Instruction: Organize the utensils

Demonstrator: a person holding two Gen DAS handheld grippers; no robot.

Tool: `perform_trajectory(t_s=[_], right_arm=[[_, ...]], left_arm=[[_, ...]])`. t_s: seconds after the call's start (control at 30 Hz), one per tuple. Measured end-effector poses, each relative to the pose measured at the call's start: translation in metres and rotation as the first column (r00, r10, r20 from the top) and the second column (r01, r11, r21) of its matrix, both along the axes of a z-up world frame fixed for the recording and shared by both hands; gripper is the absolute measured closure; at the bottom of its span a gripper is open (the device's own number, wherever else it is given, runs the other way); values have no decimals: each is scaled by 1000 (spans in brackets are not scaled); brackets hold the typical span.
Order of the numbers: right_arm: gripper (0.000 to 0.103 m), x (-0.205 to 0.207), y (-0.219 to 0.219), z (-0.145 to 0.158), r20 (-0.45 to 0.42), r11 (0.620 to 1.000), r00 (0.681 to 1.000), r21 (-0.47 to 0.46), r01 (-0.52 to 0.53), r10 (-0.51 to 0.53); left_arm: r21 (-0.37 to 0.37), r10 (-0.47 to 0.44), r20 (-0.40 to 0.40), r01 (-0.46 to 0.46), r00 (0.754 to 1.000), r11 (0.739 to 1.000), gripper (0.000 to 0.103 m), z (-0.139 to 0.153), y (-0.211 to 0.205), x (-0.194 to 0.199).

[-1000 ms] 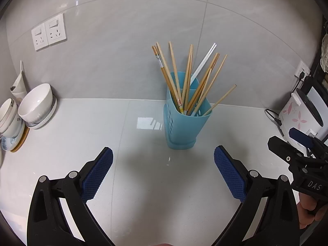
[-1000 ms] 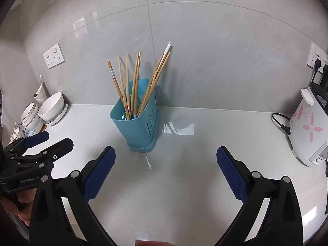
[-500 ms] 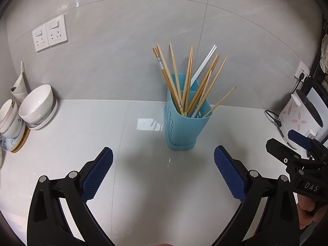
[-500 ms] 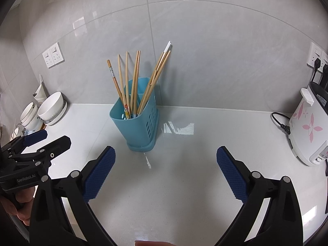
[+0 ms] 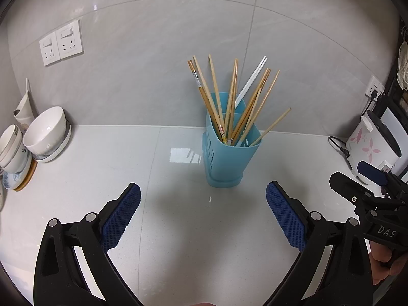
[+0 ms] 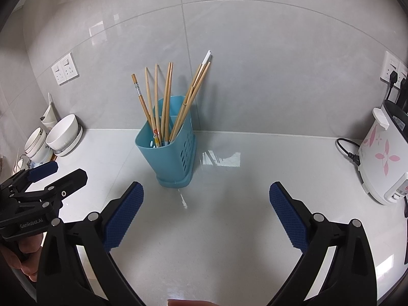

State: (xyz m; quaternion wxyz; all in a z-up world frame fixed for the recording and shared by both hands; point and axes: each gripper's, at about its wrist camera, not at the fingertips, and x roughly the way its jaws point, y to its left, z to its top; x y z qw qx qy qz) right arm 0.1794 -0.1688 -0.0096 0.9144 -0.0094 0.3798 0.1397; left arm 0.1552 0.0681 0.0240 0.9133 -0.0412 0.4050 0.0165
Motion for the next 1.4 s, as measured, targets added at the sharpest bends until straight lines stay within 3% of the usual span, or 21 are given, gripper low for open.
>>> perform_trajectory(t_s=[1.4], right_arm=[[8, 2, 2, 2, -4, 1000, 1000, -2, 4, -4]], left_arm=[[-24, -21, -24, 20, 999, 1000, 6, -7, 4, 11]])
